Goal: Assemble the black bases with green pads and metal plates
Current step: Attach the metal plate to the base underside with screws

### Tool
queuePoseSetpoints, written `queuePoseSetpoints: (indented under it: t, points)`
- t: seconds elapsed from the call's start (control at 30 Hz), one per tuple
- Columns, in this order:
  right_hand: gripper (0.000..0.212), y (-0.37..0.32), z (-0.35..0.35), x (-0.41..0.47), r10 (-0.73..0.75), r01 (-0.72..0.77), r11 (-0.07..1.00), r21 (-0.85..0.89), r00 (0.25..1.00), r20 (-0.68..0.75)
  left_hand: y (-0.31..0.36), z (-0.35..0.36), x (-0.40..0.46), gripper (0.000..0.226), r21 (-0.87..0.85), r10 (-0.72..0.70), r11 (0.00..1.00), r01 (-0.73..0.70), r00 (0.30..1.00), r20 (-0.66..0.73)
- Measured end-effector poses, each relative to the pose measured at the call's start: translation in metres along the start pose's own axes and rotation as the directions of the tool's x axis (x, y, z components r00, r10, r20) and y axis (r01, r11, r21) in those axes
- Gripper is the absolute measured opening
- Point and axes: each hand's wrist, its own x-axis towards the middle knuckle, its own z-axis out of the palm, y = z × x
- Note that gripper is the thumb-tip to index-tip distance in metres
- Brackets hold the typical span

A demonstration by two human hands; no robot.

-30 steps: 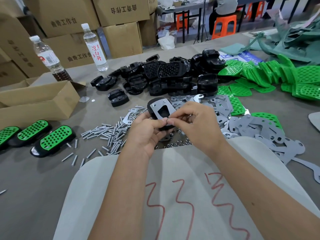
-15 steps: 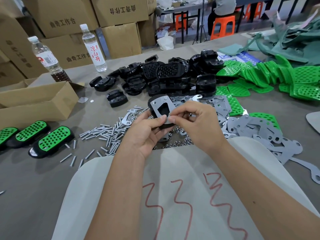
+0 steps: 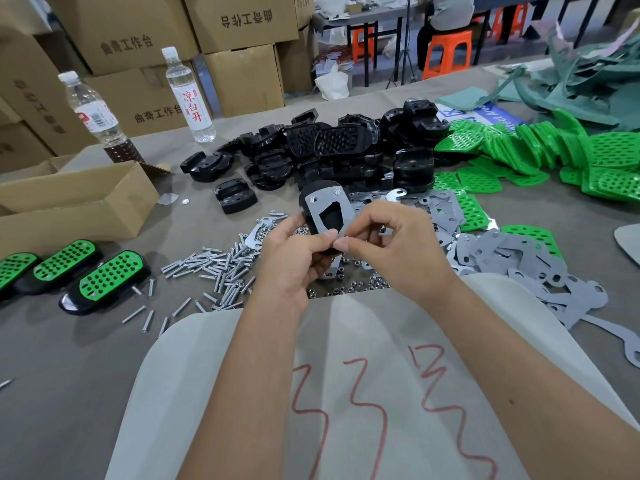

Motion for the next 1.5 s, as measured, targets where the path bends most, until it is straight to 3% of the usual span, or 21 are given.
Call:
queuePoseSetpoints:
  t: [0.4,0.6,0.97,1.27,1.4,1.5]
  points:
    - [0.011,0.0012,0.0023,0.0005,0.006,-0.005,1.000,0.030,0.999,-0.049,-0.0031,0.0008,0.0012,0.040,-0.011,0.008,1.000,-0.008,1.000,-0.009]
    - [0.016,-0.0018,0.0047,0.0003,-0.063,0.058,0.997,-0.051,0.993,-0.103,-0.0018,0.0033,-0.0001,0.039,-0.072,-0.005,0.997,0.006,1.000,0.015]
    - [0.010,-0.0009,0.0048,-0.0004,-0.040,0.042,0.999,0.017,0.994,-0.103,-0.0035,0.0024,-0.0003,0.039,-0.104,-0.016,0.994,0.017,1.000,0.010]
    - [0.010,-0.0009,0.0014,0.0020,-0.050,0.050,0.999,-0.001,0.999,-0.014,-0.0030,0.0018,0.0004,0.038,-0.101,-0.036,0.994,0.035,0.999,-0.002]
    - [0.004,-0.0012,0.0032,0.0010,-0.048,0.046,0.999,-0.021,0.997,-0.062,-0.0033,0.0031,-0.0004,0.037,-0.111,-0.034,0.993,0.033,0.999,-0.003]
    - [0.012,-0.0010,0.0045,0.0002,-0.051,0.047,0.998,-0.043,0.993,-0.110,-0.0039,0.0042,-0.0010,0.034,-0.104,-0.031,0.994,0.031,1.000,-0.002]
